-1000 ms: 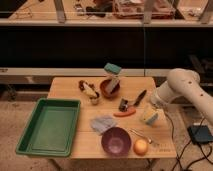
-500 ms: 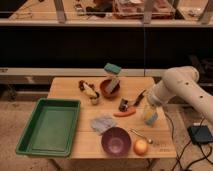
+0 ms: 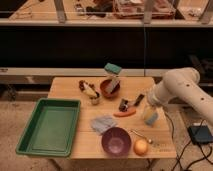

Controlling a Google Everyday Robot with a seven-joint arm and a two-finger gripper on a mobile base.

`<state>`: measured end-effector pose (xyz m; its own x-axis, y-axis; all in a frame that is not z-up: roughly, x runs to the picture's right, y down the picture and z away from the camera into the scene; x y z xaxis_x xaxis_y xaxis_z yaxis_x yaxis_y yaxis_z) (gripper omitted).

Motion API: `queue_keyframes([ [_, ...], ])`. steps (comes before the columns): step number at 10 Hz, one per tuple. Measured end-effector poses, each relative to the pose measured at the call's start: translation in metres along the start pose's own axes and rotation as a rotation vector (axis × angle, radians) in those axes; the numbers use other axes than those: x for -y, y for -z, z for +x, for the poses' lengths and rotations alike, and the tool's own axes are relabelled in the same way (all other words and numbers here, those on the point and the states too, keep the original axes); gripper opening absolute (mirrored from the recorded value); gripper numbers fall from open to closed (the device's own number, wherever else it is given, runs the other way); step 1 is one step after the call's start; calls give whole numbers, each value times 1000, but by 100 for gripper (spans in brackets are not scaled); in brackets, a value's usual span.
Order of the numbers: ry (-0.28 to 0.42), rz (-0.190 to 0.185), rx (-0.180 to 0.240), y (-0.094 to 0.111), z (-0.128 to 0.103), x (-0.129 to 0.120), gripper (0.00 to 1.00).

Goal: Place brush in purple bowl

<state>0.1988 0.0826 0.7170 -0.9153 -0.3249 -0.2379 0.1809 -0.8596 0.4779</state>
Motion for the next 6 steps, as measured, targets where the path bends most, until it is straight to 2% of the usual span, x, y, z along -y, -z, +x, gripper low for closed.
queue_keyframes([
  [3,110,-55,-100,0,1,-5,80],
  [4,128,-66,-115,1,0,-5,80],
  [6,130,-67,-117,1,1,-6,80],
])
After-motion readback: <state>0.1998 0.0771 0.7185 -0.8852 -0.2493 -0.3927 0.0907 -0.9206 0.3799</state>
